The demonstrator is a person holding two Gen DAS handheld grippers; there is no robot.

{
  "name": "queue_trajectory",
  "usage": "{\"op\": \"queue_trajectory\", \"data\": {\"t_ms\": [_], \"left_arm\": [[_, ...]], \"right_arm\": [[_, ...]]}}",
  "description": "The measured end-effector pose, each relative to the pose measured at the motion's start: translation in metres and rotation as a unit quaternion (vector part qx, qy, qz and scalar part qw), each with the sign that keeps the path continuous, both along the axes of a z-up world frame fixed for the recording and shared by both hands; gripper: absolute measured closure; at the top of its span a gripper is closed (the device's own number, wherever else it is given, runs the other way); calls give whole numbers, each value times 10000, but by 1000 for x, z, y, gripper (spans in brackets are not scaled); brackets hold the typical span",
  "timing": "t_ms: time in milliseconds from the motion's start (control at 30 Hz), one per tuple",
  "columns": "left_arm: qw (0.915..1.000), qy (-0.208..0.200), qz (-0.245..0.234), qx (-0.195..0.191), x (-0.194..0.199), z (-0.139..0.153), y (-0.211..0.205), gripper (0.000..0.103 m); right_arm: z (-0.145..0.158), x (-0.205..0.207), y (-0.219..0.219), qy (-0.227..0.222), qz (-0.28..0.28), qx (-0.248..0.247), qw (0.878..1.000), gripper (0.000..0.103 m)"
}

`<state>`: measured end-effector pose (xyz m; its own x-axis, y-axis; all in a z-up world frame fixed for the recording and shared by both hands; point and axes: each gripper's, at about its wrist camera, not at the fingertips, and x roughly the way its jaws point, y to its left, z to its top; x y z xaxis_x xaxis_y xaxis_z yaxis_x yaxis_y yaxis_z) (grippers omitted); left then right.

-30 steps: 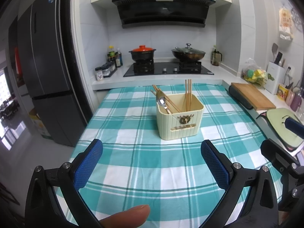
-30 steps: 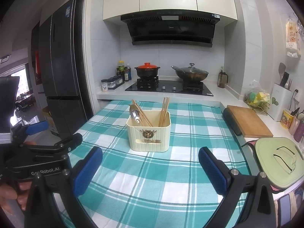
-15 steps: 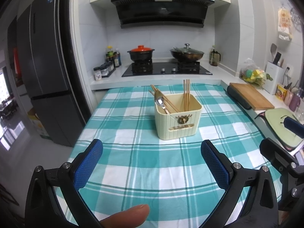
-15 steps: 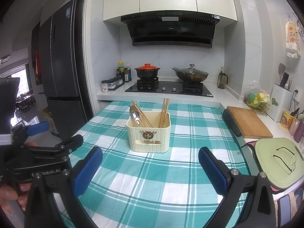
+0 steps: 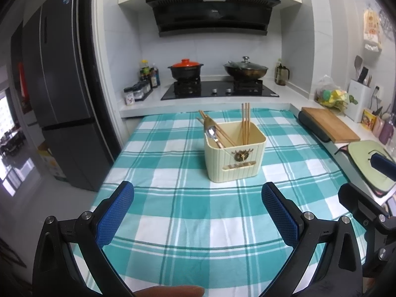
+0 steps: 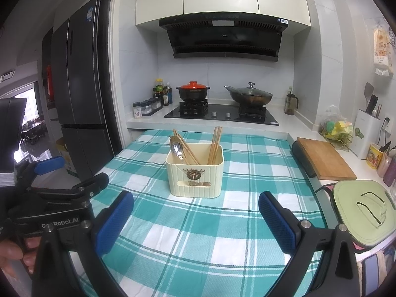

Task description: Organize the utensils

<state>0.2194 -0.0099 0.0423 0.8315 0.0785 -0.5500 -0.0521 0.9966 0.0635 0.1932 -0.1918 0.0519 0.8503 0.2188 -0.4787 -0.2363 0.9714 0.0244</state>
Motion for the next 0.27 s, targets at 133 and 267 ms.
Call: {"op": "queue_trajectory", "data": {"t_ms": [133, 267], "left_arm": [[9999, -86, 36, -65, -2, -1, 2, 0], [9999, -77, 84, -75, 0, -4, 4, 0]], "right_arm": [[0, 1, 0, 18, -2, -3, 10000, 0], [-2, 2, 0, 38, -9, 0, 10000, 0]]}}
